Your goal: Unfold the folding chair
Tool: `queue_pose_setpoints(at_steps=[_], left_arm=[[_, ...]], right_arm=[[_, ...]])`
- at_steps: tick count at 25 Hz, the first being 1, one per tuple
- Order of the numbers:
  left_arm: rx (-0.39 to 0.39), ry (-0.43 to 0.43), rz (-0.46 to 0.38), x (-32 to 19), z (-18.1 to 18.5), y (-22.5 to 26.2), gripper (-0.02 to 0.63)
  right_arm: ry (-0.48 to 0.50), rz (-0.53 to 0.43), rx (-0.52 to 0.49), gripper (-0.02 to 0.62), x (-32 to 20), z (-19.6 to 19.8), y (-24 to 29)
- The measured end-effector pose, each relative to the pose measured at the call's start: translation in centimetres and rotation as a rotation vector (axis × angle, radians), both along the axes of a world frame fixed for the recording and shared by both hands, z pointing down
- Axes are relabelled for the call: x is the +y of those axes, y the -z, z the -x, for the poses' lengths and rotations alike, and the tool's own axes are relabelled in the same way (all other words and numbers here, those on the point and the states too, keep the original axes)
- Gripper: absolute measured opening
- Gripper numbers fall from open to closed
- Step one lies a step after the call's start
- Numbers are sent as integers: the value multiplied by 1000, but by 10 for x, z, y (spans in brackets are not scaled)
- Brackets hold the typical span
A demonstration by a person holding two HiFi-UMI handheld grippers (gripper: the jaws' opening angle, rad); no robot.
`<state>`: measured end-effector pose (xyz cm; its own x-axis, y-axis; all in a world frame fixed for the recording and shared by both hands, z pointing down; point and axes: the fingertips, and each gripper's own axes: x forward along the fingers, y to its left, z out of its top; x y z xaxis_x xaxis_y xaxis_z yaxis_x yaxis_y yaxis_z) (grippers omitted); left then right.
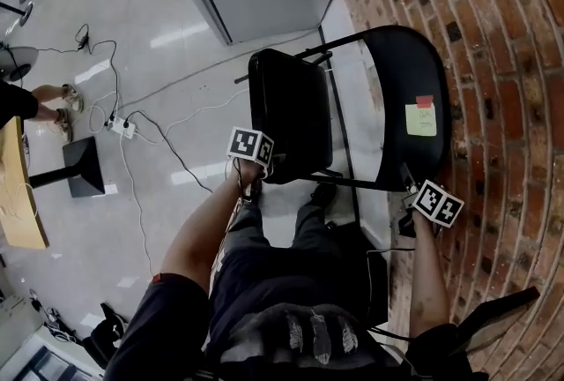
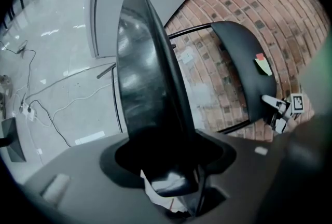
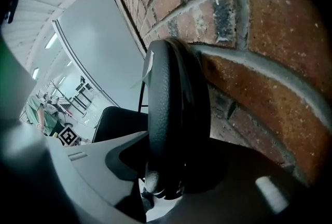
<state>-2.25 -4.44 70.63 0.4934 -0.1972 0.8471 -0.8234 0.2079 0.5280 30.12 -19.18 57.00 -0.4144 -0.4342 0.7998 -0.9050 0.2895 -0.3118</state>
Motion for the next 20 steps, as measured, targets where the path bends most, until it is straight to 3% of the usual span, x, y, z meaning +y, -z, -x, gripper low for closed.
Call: queue_pose_setpoints(at_steps=[6, 20], left_arm=[[16, -4, -36, 2, 5, -2, 278], [20, 88, 17, 35, 49, -28, 288]], right_arm=[[-9, 13, -1, 178, 1, -1, -4], [2, 63, -5, 181, 11, 17, -21]])
